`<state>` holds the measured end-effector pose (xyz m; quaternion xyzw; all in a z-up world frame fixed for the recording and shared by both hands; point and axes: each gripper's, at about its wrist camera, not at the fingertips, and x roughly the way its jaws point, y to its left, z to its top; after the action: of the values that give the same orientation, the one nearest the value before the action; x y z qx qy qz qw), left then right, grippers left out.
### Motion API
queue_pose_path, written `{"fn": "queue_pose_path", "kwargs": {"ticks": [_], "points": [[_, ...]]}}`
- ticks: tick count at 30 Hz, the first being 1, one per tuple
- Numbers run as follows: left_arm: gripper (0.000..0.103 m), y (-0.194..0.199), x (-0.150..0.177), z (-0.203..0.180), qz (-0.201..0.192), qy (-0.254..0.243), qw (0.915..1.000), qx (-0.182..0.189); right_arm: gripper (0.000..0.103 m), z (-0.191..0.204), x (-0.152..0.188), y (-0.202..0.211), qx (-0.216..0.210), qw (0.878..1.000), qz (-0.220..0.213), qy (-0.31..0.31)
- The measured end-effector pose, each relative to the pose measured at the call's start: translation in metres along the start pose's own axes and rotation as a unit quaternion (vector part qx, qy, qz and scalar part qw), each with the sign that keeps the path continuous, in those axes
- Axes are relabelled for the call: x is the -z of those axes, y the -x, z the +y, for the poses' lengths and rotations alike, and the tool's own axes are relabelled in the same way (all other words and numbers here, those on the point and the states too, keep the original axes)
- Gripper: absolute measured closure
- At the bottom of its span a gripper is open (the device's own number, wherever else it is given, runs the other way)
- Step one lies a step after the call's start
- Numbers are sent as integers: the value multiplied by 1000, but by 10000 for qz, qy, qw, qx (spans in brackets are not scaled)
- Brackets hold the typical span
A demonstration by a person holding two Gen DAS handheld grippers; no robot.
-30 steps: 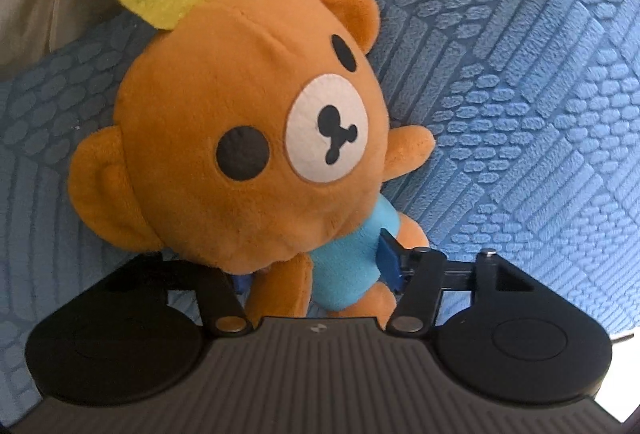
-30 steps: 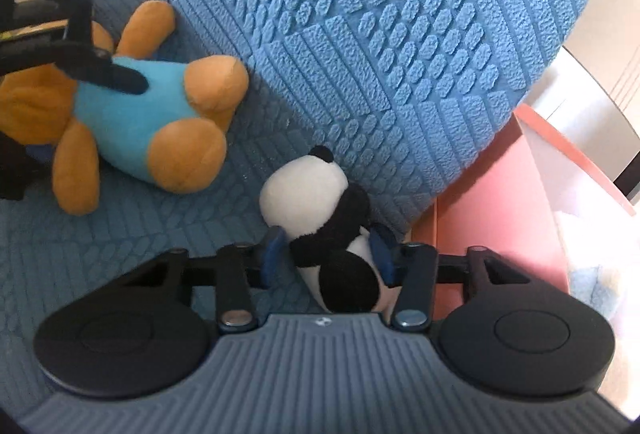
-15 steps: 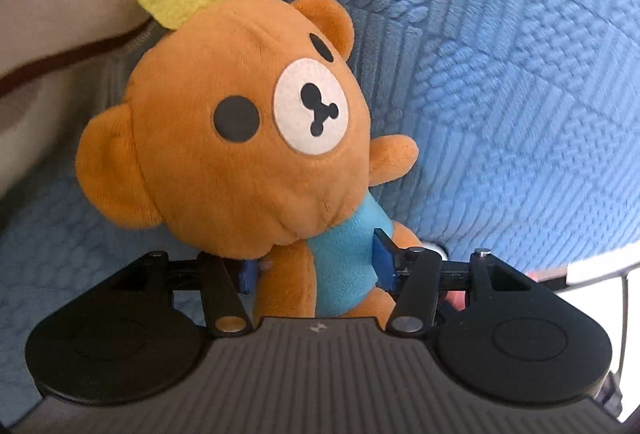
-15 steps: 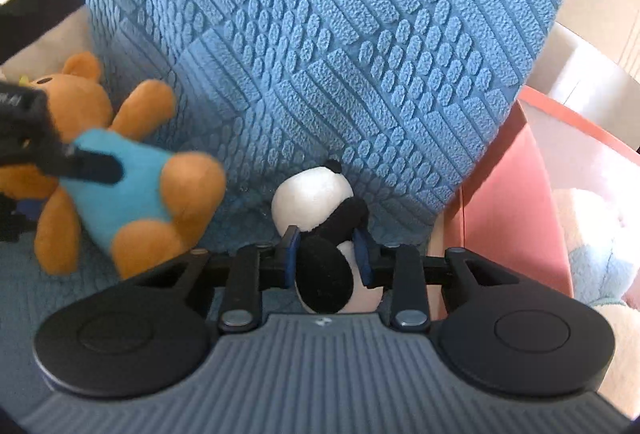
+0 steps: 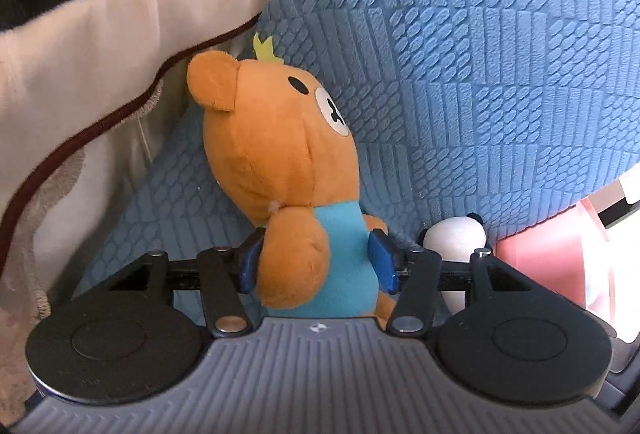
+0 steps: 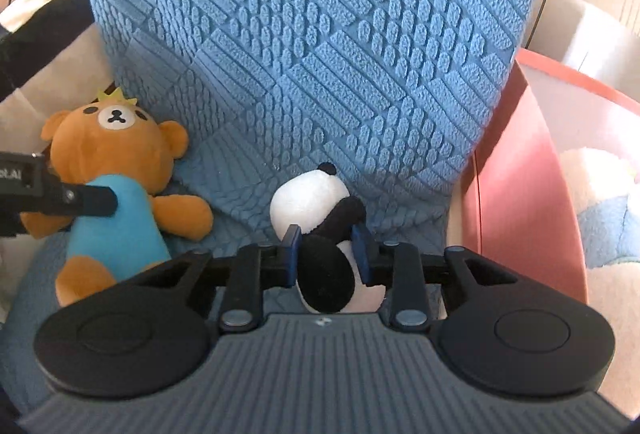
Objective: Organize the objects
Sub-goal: 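Lift and carry the bear and panda with both tools over the pink box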
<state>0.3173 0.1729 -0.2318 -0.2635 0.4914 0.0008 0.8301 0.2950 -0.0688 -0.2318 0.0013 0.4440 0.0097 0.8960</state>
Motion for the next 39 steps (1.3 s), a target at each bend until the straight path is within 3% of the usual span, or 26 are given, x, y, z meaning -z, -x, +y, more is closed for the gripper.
{"fn": "queue_pose_path", "kwargs": {"ticks": [5,11,18,23,35,39], "points": [[26,-10,6,12,284,430,9984,228,39,-8,8,-17,39,9993,233,-306],[25,-2,11,29,496,945,9936,358,41,-16,10,-23,34,9986,288,-436],[25,0,13,19,430,649,9968,185,54,-7,11,-21,-41,9994,225,-257],[25,-5,13,18,447,667,9966,173,54,-7,11,-6,-148,9990,39,-415],[25,-43,12,8,454,722,9964,16,54,6,21,7,-659,9942,137,-843],[32,-48,16,-5,327,431,9985,-122,54,6,24,14,-737,9924,154,-975]]}}
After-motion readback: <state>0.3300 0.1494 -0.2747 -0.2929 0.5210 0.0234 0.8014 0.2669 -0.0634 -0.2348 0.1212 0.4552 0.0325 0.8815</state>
